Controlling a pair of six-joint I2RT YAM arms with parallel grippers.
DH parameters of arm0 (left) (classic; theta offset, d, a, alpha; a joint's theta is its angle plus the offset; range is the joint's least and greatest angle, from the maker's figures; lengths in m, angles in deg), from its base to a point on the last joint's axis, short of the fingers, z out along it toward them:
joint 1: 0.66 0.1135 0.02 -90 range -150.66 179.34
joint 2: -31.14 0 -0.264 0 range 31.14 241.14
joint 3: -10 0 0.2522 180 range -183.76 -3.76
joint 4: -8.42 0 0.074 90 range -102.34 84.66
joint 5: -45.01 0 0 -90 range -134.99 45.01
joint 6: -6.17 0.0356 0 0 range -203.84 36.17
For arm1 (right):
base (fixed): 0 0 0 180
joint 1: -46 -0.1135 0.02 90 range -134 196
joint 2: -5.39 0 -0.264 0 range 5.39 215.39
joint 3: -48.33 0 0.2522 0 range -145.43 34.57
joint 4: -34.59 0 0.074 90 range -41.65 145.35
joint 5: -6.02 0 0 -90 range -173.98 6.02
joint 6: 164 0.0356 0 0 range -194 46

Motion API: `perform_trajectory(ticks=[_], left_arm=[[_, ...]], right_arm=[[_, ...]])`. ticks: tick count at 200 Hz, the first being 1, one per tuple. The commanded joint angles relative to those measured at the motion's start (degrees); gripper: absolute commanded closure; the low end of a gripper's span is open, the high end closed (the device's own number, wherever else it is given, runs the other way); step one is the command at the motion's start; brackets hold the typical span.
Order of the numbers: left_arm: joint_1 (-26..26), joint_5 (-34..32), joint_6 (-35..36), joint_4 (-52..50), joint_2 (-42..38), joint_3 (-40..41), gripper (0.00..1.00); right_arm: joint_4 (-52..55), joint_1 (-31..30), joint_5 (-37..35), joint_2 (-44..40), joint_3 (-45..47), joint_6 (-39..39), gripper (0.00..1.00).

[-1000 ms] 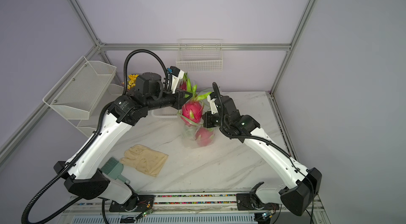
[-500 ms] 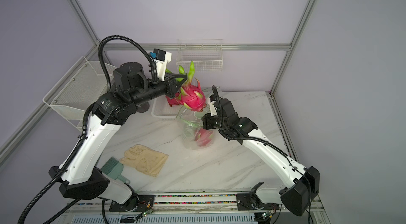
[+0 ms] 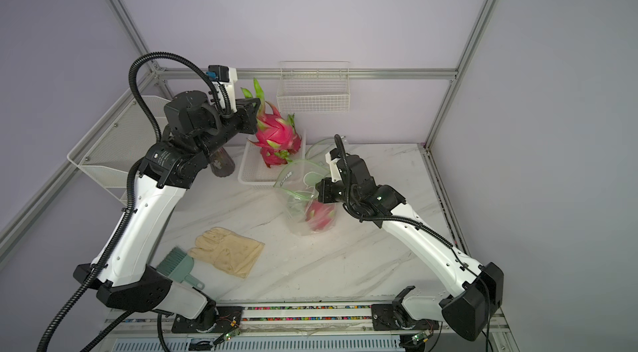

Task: Open the zip-top bag and take out the dragon fruit
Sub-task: Place the dragon fruit in the basket.

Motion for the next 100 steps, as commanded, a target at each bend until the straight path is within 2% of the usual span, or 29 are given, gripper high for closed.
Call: perform_trajectory(ticks=[1, 65, 100], left_arm=[[3.73, -1.74, 0.58, 7.34, -0.38, 3.33, 1.0], [10.0, -1.82, -0.98, 12.13, 5.12, 11.57, 1.0], [11.95, 1.75, -0.45, 17.03, 6.36, 18.6, 1.0]], right_arm=[[-1.12, -0.14, 0.32, -2.18, -1.3, 1.17, 1.0], [-0.24, -0.14, -0.33, -2.76, -1.5, 1.22, 1.0], [0.86, -0.14, -0.17, -2.69, -2.22, 1.0, 1.0]])
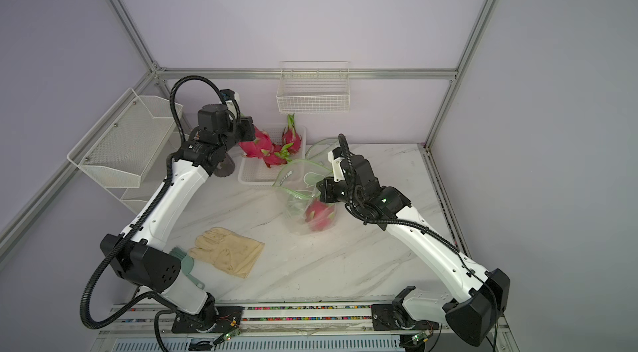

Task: Open the zip-top bag and take out the dragon fruit
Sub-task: Place the dragon fruit in the basket.

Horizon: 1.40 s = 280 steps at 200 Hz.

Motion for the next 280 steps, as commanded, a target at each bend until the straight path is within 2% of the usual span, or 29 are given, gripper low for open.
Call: perform_trajectory(ticks=[1, 99, 234, 263, 280], left_arm=[[1.22, 1.78, 0.0, 8.53, -0.57, 2.58, 1.0], [5.0, 7.36, -3.12, 12.17, 2.32, 11.99, 1.0], [7.07, 12.04, -4.98, 11.22, 8.15, 14.85, 1.0], [7.33, 12.56, -6.31, 10.14, 6.67, 15.19, 0.72], [7.34, 13.8, -7.22, 9.14, 5.0, 15.38, 0.61]], right_arm=[[0.53, -0.14, -0.12, -1.08, -2.13, 0.47, 1.0], [1.82, -0.2, -0.29, -2.89, -3.93, 0.06, 1.0], [10.8, -0.14, 0.89, -5.9, -12.7, -2.86, 1.0], [14.37, -0.14, 0.87, -6.17, -14.4, -2.56, 1.0], [16.74, -0.14, 0.34, -6.64, -14.86, -1.86, 1.0]])
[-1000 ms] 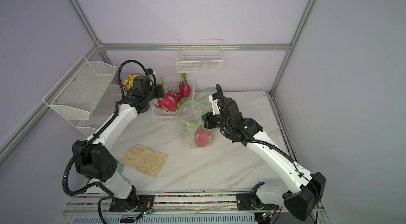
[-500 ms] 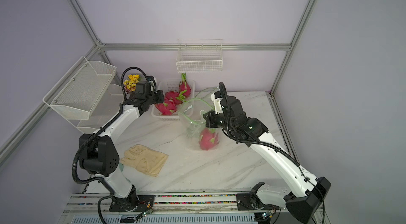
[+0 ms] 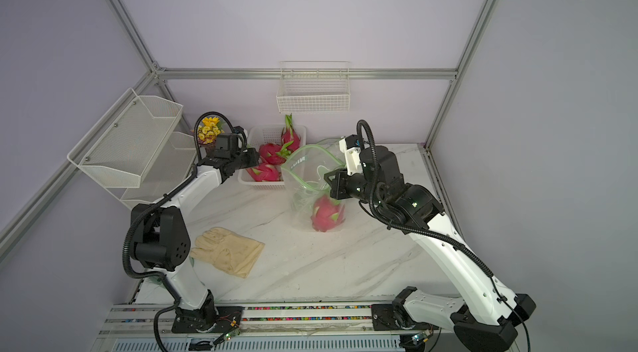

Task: Open the zip-top bag and take out the dragon fruit
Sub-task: Place the dragon fruit in the basket.

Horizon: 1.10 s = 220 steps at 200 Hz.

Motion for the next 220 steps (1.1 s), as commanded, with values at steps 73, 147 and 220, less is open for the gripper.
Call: perform_trajectory(ticks=[73, 147, 220], left_arm=[[0.08, 11.31, -4.55, -8.64, -16.65, 0.07, 0.47], [-1.23, 15.61, -4.7, -12.3, -32.61, 6.95, 0.46], [-2.74, 17.5, -4.68, -14.37, -38.7, 10.9, 0.47]], right_arm=[[17.73, 0.12, -3.08, -2.01, -8.13, -0.47, 1.0], [24.64, 0.44, -2.57, -2.02, -7.82, -4.03, 1.0], [20.44, 8.94, 11.24, 9.55, -5.17, -10.89, 1.0]])
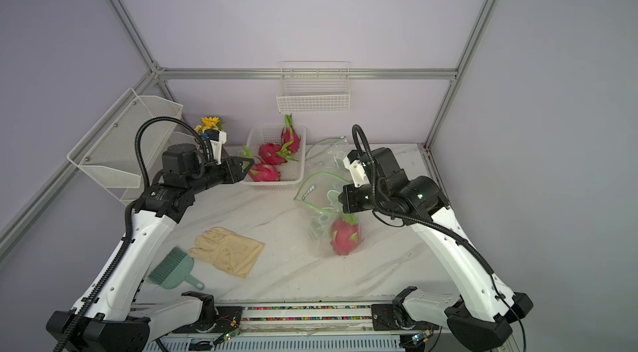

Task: Open the zip-top bag and take out the dragon fruit
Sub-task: Place the dragon fruit in the basket, then pick up the dragon fruit from the zipper food storage bag.

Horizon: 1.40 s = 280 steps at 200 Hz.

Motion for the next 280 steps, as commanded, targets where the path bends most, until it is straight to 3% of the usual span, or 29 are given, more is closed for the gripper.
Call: perform_trajectory(ticks=[1, 74, 107, 134, 173, 208, 280], left_arm=[[-0.63, 1.22, -0.77, 0.15, -2.33, 0.66, 0.47], [-1.8, 4.73, -1.48, -0.05, -3.02, -0.41, 0.48], [-3.15, 10.34, -1.91, -0.29, -2.21, -2.91, 0.54], [-7.26, 12.51, 0.13, -3.3, -0.45, -6.04, 0.58], [-11.63, 8.98, 3.51, -11.96, 4.39, -10.56, 0.64], [-12.95, 10.4, 3.69, -11.91, 8.07, -8.05, 0.72], [-14.73, 13.66, 4.16, -11.58, 17.16, -6.02, 0.74]], right_arm=[[-3.34, 3.49, 6.95, 4.15, 1.03, -3.36, 1.0], [-12.2, 3.64, 13.58, 17.42, -2.4, -1.4, 1.0], [-17.82, -0.64, 13.21, 20.0, -2.71, 1.52, 1.0], [-22.42, -4.01, 12.98, 21.11, -2.32, 3.8, 1.0], [-26.39, -6.36, 12.56, 20.72, -1.73, 5.44, 1.0], [-31.04, -6.64, 12.23, 17.72, 2.29, 6.81, 1.0], [-39.32, -6.68, 9.77, 10.63, 11.46, 8.37, 1.0]])
